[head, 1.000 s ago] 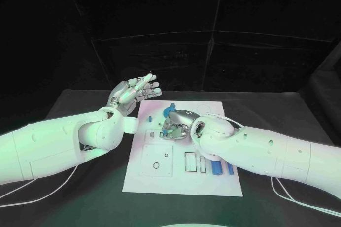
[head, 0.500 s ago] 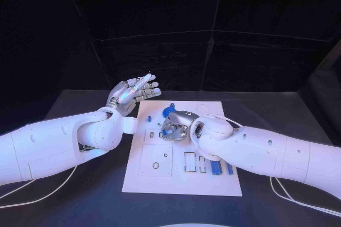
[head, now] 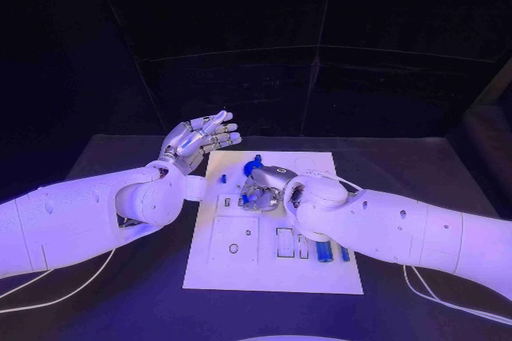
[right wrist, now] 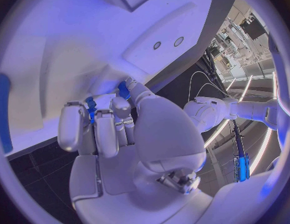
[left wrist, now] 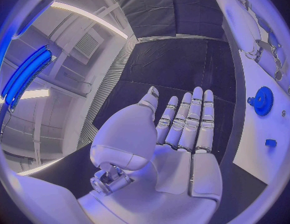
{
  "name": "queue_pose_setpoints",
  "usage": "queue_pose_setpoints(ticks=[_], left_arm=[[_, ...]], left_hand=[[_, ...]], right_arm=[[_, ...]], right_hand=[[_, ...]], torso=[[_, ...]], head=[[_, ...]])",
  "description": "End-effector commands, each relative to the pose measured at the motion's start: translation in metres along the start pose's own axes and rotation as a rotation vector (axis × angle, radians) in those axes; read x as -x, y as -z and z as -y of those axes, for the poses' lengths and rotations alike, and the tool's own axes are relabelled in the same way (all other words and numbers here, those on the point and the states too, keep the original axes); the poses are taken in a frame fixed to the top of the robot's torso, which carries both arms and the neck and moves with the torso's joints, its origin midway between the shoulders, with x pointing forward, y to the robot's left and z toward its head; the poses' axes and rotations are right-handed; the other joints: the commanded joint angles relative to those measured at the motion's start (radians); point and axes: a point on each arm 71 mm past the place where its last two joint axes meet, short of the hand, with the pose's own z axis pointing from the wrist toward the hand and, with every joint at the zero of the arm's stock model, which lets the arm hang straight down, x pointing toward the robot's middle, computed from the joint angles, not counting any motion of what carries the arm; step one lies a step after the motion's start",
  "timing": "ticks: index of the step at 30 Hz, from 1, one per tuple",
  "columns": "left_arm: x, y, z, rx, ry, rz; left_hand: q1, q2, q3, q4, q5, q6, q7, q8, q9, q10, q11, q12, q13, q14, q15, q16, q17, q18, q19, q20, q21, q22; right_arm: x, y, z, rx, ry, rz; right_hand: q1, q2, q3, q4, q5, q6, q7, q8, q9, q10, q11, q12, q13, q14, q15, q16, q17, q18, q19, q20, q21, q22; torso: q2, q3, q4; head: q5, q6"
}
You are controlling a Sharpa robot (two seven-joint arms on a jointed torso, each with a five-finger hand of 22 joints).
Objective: Assemble the parts on the task board
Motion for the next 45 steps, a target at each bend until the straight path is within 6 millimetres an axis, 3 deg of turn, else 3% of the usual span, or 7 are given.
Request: queue_pose_setpoints(ticks=[1, 17, 27, 29, 35, 40, 45], left_arm=[[-0.001, -0.001, 0.001, -0.005, 0.01, -0.015], [0.002, -0.001, 0.002, 0.0, -0.007, -0.032], [0.017, -0.002, 0.002, 0.021, -0.117, -0.023], [0.024, -0.002, 0.002, 0.044, -0.174, -0.03], [0.037, -0.006, 0.001, 0.242, -0.415, -0.127], [0.042, -0.006, -0.003, 0.441, -0.644, -0.222], [0.046, -0.006, -0.007, 0.616, -0.85, -0.288]], left_hand=[[-0.004, 0.004, 0.003, -0.003, 0.003, 0.01, 0.075, 0.003, 0.001, 0.009, 0.001, -0.005, -0.001, 0.007, 0.003, -0.004, -0.002, 0.016, 0.01, 0.0, -0.003, -0.002], [-0.027, 0.004, 0.021, -0.012, 0.002, 0.147, 0.033, 0.037, 0.006, 0.143, -0.043, 0.007, -0.001, 0.143, -0.041, 0.016, 0.004, 0.024, 0.117, -0.031, 0.034, -0.003], [-0.015, -0.022, 0.037, -0.038, 0.003, 0.216, -0.023, 0.034, 0.008, 0.31, -0.114, 0.025, 0.017, 0.502, -0.144, 0.18, 0.136, 0.026, 0.371, -0.132, 0.164, 0.044], [-0.015, -0.037, 0.036, -0.043, 0.002, 0.245, -0.046, 0.041, 0.013, 0.383, -0.145, 0.05, 0.033, 0.587, -0.176, 0.275, 0.215, 0.016, 0.454, -0.168, 0.218, 0.068], [-0.058, -0.081, 0.016, -0.035, 0.006, 0.29, -0.09, 0.079, 0.049, 0.505, -0.208, 0.196, 0.171, 0.637, -0.224, 1.1, 1.118, 0.016, 0.579, -0.225, 0.397, 0.17], [-0.134, -0.082, -0.034, 0.019, 0.0, 0.256, -0.091, 0.154, 0.107, 0.417, -0.209, 0.4, 0.357, 0.65, -0.229, 1.304, 1.4, -0.034, 0.68, -0.232, 0.759, 0.603], [-0.086, -0.052, -0.023, 0.001, 0.0, 0.214, -0.095, 0.209, 0.148, 0.335, -0.2, 0.495, 0.445, 0.643, -0.232, 1.299, 1.395, -0.026, 0.677, -0.233, 0.772, 0.589]], right_arm=[[-0.004, 0.0, 0.003, -0.021, 0.004, -0.002], [0.011, 0.017, 0.001, 0.058, -0.058, 0.199], [0.034, 0.048, 0.005, 0.254, -0.168, 0.305], [0.044, 0.055, 0.012, 0.261, -0.214, 0.292], [0.079, 0.077, 0.048, 0.198, -0.309, 0.272], [0.096, 0.09, 0.074, 0.13, -0.342, 0.29], [0.105, 0.098, 0.094, 0.073, -0.354, 0.304]], right_hand=[[-0.016, -0.008, -0.01, 0.009, -0.009, -0.02, 0.002, -0.009, -0.001, -0.016, 0.003, -0.018, -0.017, 0.051, 0.01, -0.008, 0.012, 0.009, -0.009, 0.001, -0.006, -0.004], [-0.037, -0.041, -0.076, 0.045, -0.012, -0.092, 0.015, -0.02, 0.0, -0.041, 0.016, -0.047, -0.055, 0.044, 0.02, -0.029, -0.016, 0.014, -0.025, 0.01, -0.023, -0.031], [0.015, -0.019, -0.074, 0.031, 0.014, -0.091, 0.014, -0.007, 0.004, -0.035, 0.014, -0.036, -0.047, 0.045, 0.02, -0.028, -0.012, 0.014, -0.023, 0.01, -0.024, -0.031], [0.032, -0.013, -0.071, 0.023, 0.034, -0.085, 0.012, -0.002, 0.005, -0.039, 0.012, -0.04, -0.052, 0.044, 0.018, -0.033, -0.019, 0.016, -0.03, 0.009, -0.029, -0.04], [0.046, -0.002, -0.068, 0.017, 0.05, -0.074, 0.009, 0.007, 0.006, -0.045, 0.009, -0.049, -0.062, 0.039, 0.016, -0.047, -0.038, 0.02, -0.042, 0.007, -0.04, -0.058], [0.049, 0.001, -0.068, 0.016, 0.053, -0.068, 0.008, 0.012, 0.007, -0.043, 0.008, -0.048, -0.062, 0.038, 0.015, -0.049, -0.039, 0.02, -0.043, 0.006, -0.041, -0.06], [0.051, 0.003, -0.068, 0.015, 0.055, -0.065, 0.008, 0.014, 0.007, -0.044, 0.008, -0.05, -0.064, 0.036, 0.014, -0.054, -0.047, 0.022, -0.048, 0.006, -0.045, -0.067]], torso=[[0.0, -0.0002, 0.0004], [-0.001, 0.0, 0.0001], [-0.004, 0.0008, -0.0001], [-0.007, 0.0013, 0.0014], [-0.026, 0.0048, 0.0006], [-0.038, 0.0078, -0.0026], [-0.048, 0.0101, -0.0051]], head=[[-0.001, -0.001], [0.004, 0.002], [0.012, 0.01], [0.012, 0.009], [0.017, 0.006], [0.021, -0.001], [0.023, -0.007]])
